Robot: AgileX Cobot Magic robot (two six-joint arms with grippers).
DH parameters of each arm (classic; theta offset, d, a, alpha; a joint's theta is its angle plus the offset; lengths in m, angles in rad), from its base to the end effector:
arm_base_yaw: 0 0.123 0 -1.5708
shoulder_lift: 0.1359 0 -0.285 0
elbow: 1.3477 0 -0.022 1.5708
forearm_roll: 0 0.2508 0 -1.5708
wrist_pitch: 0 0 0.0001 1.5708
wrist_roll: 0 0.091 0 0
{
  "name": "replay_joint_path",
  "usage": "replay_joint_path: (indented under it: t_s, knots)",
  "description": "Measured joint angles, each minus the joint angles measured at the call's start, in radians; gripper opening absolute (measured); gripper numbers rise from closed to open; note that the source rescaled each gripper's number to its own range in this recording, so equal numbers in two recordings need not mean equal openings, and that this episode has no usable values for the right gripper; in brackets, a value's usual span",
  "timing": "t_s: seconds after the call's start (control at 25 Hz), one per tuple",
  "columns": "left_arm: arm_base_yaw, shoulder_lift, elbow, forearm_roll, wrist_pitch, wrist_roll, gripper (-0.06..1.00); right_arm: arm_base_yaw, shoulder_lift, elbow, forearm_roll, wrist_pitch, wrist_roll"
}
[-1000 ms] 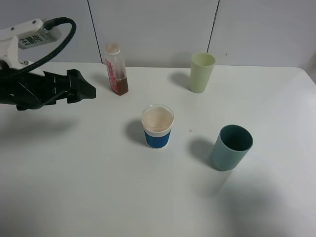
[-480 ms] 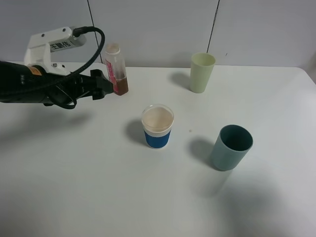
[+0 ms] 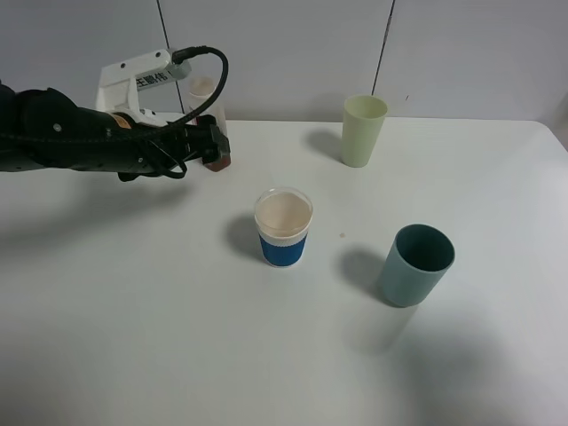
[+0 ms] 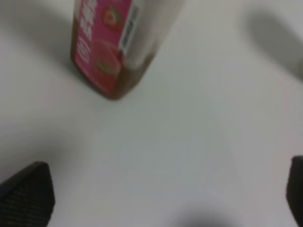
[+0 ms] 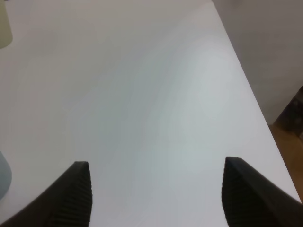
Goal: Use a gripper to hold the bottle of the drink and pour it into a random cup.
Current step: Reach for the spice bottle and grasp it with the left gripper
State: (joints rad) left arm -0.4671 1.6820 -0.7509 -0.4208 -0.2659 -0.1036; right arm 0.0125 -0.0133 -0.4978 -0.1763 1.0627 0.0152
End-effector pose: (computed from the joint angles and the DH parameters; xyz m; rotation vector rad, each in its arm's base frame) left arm 0.2967 -0.1388 0.1754 -0.1110 2.1984 -0.4407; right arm -0.0072 -0.0140 0.2775 0.0122 2.0280 -0.1931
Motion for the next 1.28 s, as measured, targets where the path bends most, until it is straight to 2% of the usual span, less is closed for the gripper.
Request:
replay_joint_path:
  t_s: [0.2,0.36,0.52,0.76,1.28]
  knots:
    - [-0.032,0.058,-0.001,-0.001,-0.12,-0.034,1.0,0.0,0.0,0.0,0.0,0.0,0.0]
    - [-0.053,0.109,-0.034,-0.001,-0.144,-0.035,1.0,0.0,0.0,0.0,0.0,0.0,0.0]
    - [-0.061,0.161,-0.082,-0.037,-0.146,-0.034,1.0,0.0,0.0,0.0,0.0,0.0,0.0]
    - [-0.073,0.23,-0.137,-0.132,-0.148,0.024,1.0,0.0,0.0,0.0,0.0,0.0,0.0]
    - [-0.081,0.344,-0.262,-0.242,-0.21,0.143,1.0,0.0,0.0,0.0,0.0,0.0,0.0]
